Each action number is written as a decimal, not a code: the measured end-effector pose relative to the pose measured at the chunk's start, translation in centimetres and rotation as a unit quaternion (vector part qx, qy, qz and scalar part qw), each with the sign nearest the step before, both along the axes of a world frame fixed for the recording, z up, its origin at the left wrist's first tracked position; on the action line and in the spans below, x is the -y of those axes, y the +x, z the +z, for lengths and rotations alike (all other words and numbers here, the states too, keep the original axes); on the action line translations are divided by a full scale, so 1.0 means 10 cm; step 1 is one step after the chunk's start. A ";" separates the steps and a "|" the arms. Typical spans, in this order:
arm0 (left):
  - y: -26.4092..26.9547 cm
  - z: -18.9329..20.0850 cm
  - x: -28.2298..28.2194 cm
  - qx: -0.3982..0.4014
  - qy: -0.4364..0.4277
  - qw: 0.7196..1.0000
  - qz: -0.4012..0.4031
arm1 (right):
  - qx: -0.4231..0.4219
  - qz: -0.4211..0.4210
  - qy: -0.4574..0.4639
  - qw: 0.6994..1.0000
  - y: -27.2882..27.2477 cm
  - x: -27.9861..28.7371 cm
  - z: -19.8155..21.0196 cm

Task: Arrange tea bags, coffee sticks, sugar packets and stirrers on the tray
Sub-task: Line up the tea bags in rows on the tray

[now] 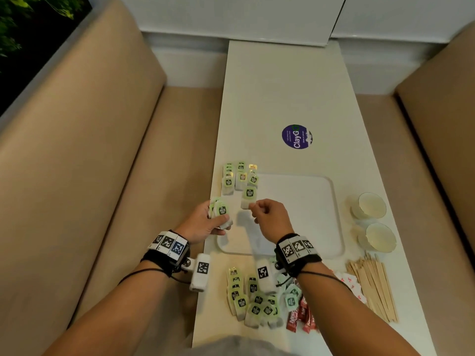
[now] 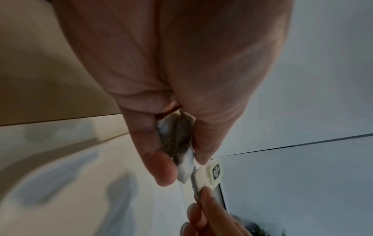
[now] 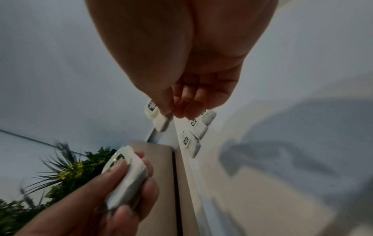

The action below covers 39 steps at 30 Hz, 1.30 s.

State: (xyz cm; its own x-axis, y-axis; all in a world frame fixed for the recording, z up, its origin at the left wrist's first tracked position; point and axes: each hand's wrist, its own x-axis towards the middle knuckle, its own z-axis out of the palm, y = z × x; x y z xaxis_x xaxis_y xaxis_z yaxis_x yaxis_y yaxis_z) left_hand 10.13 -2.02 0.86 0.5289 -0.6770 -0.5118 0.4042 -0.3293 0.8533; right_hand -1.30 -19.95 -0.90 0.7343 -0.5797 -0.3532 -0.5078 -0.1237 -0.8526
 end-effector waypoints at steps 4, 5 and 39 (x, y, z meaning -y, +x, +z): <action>0.12 -0.13 0.05 -0.026 0.006 1.000 0.012 | -0.041 -0.013 -0.003 0.999 0.31 0.10 -0.23; 0.15 -0.17 0.06 -0.031 0.007 0.999 0.013 | -0.053 -0.010 -0.006 0.999 0.38 0.12 -0.30; 0.67 -0.66 0.53 0.080 0.038 0.996 -0.027 | -0.121 -0.021 -0.036 0.992 0.82 0.21 -0.63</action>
State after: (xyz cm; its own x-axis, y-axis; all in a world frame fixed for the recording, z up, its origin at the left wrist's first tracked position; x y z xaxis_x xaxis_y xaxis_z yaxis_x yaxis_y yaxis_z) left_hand 16.86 -7.31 -5.75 0.5715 -0.6689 -0.4753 0.2461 -0.4129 0.8769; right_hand 6.90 -22.08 -7.16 0.6078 -0.6376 -0.4733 -0.7027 -0.1545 -0.6945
